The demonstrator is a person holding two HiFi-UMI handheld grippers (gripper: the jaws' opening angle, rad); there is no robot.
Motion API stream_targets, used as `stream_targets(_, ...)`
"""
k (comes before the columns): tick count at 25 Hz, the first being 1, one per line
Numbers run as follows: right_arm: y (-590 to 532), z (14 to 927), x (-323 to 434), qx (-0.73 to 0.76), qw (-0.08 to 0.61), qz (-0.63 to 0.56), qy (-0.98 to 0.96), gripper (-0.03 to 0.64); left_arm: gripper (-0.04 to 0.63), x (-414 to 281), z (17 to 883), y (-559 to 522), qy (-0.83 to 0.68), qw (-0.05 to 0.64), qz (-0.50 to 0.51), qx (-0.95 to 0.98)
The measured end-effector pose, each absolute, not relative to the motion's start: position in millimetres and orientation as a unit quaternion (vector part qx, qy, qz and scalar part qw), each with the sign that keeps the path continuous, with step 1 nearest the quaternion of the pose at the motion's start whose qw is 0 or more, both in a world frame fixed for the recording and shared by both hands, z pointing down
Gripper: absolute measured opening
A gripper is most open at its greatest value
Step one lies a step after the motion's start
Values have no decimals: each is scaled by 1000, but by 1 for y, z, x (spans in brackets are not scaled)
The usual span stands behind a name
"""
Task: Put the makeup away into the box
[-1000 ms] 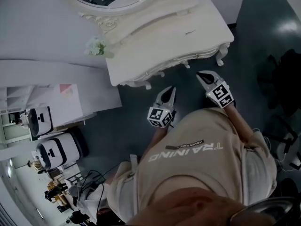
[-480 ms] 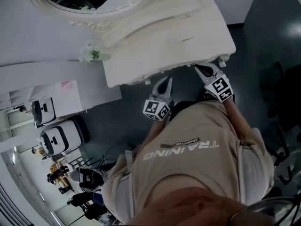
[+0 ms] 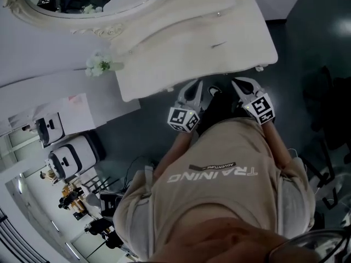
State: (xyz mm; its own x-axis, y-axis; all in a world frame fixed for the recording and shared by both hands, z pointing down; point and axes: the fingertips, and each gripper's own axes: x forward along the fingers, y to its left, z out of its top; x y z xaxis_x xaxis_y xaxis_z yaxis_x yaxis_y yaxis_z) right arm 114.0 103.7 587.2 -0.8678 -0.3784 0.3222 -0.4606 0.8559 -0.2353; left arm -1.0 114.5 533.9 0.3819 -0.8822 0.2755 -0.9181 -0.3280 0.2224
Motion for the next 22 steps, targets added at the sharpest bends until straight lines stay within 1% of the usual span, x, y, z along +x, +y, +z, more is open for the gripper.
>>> stream_targets(5, 80, 580, 93, 231, 143, 134, -953, -3, 7, -22, 524, 75, -542, 146, 36, 827)
stream_targets(8, 58, 566, 75, 246, 143, 115, -952, -3, 7, -38, 520, 64, -537, 141, 30, 831)
stream_targets(15, -2, 533, 51, 337, 145, 98, -925, -3, 8, -71, 519, 51, -481, 114, 68, 866)
stream_targets(18, -21, 542, 40, 368, 149, 113, -911, -3, 6, -86, 529, 38, -453, 95, 73, 884)
stream_targets(22, -42, 558, 25, 400, 150, 152, -891, -3, 6, -107, 540, 16, -443, 100, 70, 888)
